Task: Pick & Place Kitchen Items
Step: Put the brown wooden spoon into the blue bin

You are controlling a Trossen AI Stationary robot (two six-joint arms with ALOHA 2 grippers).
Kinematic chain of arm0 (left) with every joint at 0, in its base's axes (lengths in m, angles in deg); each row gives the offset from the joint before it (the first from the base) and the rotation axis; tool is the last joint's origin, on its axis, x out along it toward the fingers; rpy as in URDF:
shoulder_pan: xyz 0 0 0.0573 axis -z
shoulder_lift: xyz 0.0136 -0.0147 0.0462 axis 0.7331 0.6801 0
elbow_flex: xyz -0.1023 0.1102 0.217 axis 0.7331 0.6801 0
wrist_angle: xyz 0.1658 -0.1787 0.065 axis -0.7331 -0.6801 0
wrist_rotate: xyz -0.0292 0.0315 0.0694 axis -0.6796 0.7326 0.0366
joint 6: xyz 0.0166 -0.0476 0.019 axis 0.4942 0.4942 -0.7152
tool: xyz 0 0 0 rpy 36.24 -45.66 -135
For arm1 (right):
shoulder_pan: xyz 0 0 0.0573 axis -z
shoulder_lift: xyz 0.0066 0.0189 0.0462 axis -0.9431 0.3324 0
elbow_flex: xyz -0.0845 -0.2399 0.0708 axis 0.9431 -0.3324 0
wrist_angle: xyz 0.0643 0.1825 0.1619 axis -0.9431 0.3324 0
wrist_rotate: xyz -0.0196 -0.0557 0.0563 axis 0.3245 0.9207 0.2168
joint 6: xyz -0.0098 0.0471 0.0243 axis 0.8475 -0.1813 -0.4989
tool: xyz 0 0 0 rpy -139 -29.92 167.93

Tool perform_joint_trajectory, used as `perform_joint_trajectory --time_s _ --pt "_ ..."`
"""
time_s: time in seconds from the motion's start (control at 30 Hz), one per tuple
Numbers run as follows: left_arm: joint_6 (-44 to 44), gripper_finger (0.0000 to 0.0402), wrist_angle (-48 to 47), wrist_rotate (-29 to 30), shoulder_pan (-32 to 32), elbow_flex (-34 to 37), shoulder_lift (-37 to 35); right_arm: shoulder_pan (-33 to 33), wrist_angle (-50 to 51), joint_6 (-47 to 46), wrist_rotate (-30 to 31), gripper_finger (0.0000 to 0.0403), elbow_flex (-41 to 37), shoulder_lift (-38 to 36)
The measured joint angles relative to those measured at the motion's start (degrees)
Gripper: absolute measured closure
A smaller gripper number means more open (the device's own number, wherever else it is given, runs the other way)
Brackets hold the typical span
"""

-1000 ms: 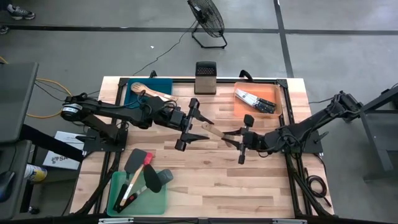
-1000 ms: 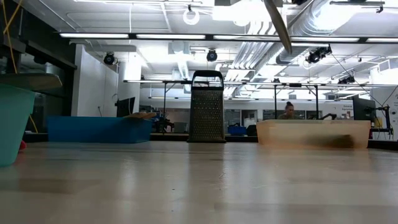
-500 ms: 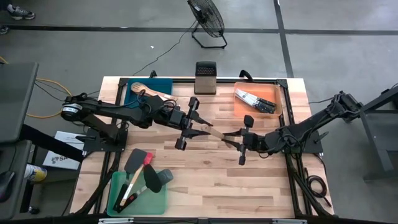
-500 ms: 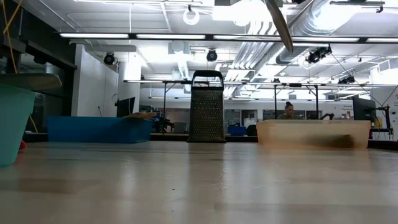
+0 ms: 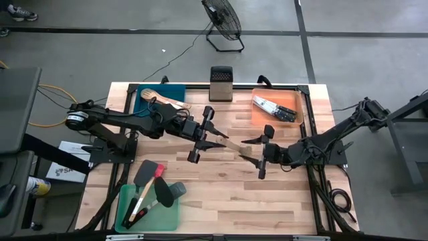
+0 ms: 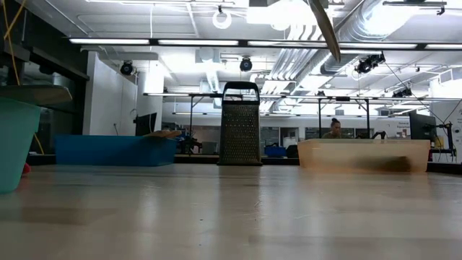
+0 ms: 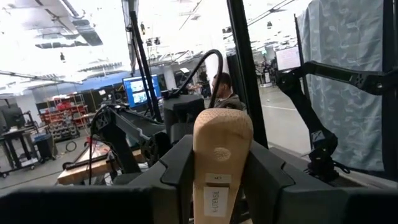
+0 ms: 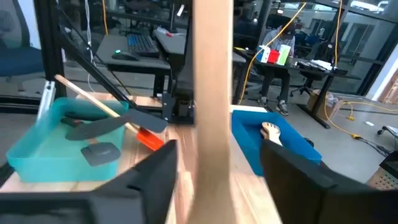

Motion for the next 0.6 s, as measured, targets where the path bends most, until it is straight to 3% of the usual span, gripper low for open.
perform_joint_trajectory --time_s 0.13,0.3,0.6 --pt "-0.8 0.0304 -0.5 0.9 0.0 0.0 0.0 -1.9 -0.9 0.0 0.4 0.0138 0.0 -1.1" --pt "-3.1 0.0304 -6.6 3.9 0.0 -0.3 -1.5 -4.4 -0.7 0.3 1.9 0.0123 0.0 -2.7" --pt "-11.7 0.0304 -40.6 11.7 0.0 -10.0 -5.9 -5.9 0.2 -0.4 14.3 0.0121 0.0 -3.5"
